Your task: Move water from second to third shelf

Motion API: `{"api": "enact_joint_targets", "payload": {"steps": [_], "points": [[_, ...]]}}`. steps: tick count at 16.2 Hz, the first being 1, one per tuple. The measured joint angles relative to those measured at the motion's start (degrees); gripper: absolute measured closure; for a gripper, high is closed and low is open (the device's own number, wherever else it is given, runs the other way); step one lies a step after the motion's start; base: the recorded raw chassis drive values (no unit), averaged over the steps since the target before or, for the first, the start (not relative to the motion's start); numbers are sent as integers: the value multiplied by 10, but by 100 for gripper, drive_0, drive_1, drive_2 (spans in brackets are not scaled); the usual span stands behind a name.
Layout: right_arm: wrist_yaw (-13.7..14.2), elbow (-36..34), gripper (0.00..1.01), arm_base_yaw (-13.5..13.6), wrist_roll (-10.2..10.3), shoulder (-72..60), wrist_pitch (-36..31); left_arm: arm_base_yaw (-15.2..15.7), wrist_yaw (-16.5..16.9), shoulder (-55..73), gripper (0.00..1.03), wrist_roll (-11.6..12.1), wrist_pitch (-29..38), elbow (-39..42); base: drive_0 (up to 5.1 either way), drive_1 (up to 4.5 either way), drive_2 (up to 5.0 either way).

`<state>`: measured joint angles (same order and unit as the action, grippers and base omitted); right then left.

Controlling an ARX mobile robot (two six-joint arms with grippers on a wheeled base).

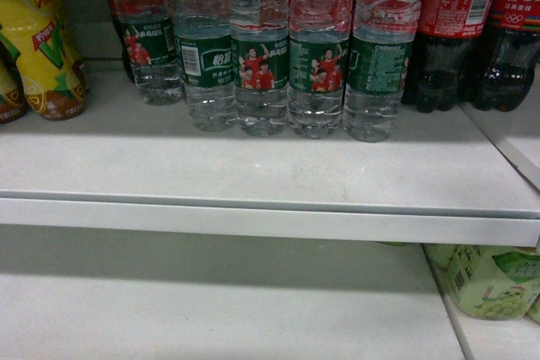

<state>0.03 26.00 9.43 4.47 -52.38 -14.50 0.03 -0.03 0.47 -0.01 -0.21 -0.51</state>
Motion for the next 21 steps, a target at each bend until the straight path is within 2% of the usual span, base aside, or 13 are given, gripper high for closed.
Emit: {"api": "enact_joint_targets", "payload": {"steps": [4,6,8,9,10,13,17,18,21], "points": [[-47,-23,59,-81,15,125,96,0,0,0,5,0,0,0,0,0,0],[-68,-23,59,-115,15,187,137,0,0,0,5,0,0,0,0,0,0],[-105,-23,59,-152,16,217,166,0,0,0,5,0,0,0,0,0,0],[-109,-26,59,-159,18,221,172,0,0,0,5,0,0,0,0,0,0],[-106,-28,59,-158,19,226,179,0,0,0,5,0,0,0,0,0,0],[-104,-32,59,-118,25,245,189,0,0,0,5,0,0,0,0,0,0],[-98,-32,59,-93,31,264,201,0,0,0,5,0,0,0,0,0,0],[-103,-32,59,-79,32,275,207,0,0,0,5,0,0,0,0,0,0],[-108,-32,59,-80,34,276,212,0,0,0,5,0,0,0,0,0,0]]}}
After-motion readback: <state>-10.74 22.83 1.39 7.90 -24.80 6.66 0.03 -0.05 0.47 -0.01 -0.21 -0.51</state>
